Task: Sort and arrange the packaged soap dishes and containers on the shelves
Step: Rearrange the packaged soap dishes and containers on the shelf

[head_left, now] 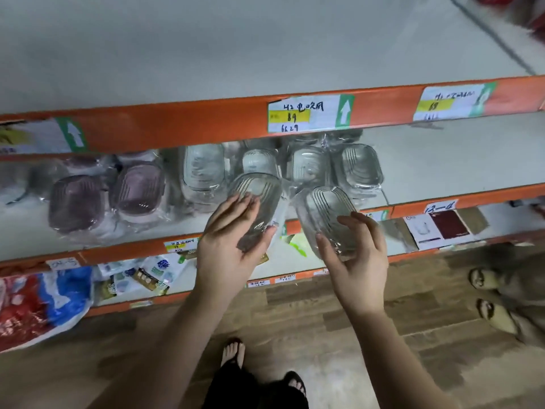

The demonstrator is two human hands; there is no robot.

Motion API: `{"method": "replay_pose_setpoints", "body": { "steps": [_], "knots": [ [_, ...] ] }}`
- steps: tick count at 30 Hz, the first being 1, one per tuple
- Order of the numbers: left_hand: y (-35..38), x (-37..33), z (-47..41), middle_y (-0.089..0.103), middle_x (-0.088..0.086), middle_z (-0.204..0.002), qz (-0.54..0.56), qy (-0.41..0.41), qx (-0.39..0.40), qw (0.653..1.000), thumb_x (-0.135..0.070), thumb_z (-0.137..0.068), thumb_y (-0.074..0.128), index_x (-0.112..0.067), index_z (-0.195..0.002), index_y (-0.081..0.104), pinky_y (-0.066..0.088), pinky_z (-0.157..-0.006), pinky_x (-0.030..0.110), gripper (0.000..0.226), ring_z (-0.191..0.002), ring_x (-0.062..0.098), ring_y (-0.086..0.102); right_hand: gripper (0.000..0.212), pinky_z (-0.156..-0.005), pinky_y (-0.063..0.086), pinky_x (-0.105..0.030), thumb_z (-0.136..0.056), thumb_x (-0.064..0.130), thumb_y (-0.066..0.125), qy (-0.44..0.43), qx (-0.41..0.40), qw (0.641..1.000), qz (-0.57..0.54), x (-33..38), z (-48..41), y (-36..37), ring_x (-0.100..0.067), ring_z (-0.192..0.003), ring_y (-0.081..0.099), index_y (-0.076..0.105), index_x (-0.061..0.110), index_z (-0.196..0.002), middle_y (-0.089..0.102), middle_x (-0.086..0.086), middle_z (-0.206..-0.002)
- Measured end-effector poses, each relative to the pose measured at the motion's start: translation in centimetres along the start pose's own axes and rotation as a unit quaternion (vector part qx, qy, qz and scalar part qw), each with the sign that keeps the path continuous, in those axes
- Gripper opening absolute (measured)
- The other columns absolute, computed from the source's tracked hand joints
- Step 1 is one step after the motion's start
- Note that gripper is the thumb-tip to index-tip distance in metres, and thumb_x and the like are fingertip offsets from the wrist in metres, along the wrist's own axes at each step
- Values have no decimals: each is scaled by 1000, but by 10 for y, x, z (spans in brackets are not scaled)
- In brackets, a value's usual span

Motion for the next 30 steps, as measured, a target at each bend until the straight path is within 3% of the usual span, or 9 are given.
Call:
{"method": "replay_pose_setpoints", "body": {
  "steps": [2,6,12,16,18,20,23,27,30],
  "knots": [
    [22,1,-8,64,10,-125,-14,-4,-32,999,-35,-87,66,-1,-117,68,41,-109,31,46,-123,26,57,38,-101,43,-43,-82,30,77,-14,-5,1000,-2,-16,-14,-6,-23,-120,52,65,14,-114,55,-6,-126],
    [63,8,-42,66,13,-123,-57,-3,-65,996,-32,-84,72,0,-115,69,47,-102,43,44,-123,30,57,42,-100,41,-32,-80,41,69,-47,0,999,-2,-40,-36,-7,-21,-119,51,65,16,-113,54,-3,-126],
    [96,26,-70,65,17,-123,-129,-25,-46,990,-34,-86,70,3,-116,67,43,-106,42,48,-125,34,54,43,-104,38,-28,-80,41,69,-75,13,997,-28,-62,-47,3,-17,-124,48,65,14,-113,51,0,-127],
    [110,36,-62,46,11,-147,-183,-93,36,978,-52,-93,53,-4,-140,48,18,-118,37,68,-143,29,31,44,-103,39,-27,-80,42,69,-79,7,996,-46,-67,-51,13,-19,-124,48,65,14,-113,52,-4,-129],
    [116,37,-54,31,5,-157,-234,-91,59,966,-57,-97,38,-11,-149,35,4,-118,37,69,-148,22,18,43,-103,40,-29,-81,42,70,-87,-1,995,-52,-67,-56,17,-22,-124,49,66,13,-113,54,-8,-128],
    [116,35,-49,25,4,-159,-254,-73,69,962,-54,-100,34,-13,-152,27,-1,-120,39,67,-149,21,12,41,-103,41,-34,-81,38,72,-97,-10,994,-55,-65,-62,22,-25,-121,51,67,12,-112,56,-10,-126],
    [109,32,-38,27,6,-158,-240,-57,52,968,-44,-101,40,-11,-151,28,6,-121,43,61,-149,23,16,39,-102,42,-39,-80,35,74,-106,-26,992,-59,-59,-74,31,-27,-118,53,69,10,-111,58,-11,-124],
    [98,23,-11,45,9,-148,-210,-5,6,978,-31,-98,47,-6,-143,45,24,-117,45,52,-141,26,36,43,-102,37,-29,-82,39,74,-108,-41,993,-40,-47,-99,47,-31,-118,51,69,11,-114,58,-11,-126],
    [97,22,13,50,8,-144,-223,27,35,974,-29,-96,45,-7,-140,51,31,-112,44,49,-136,25,43,50,-104,33,-32,-83,40,71,-106,-7,994,14,-39,-115,62,-36,-121,45,66,9,-122,55,-13,-133]
  ]
}}
Point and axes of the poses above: each hand's wrist, its own z-axis away from the middle knuckle, its own y-axis out of the palm, x = y × z, the point moved 3 cm from there along -z, towards the middle knuckle
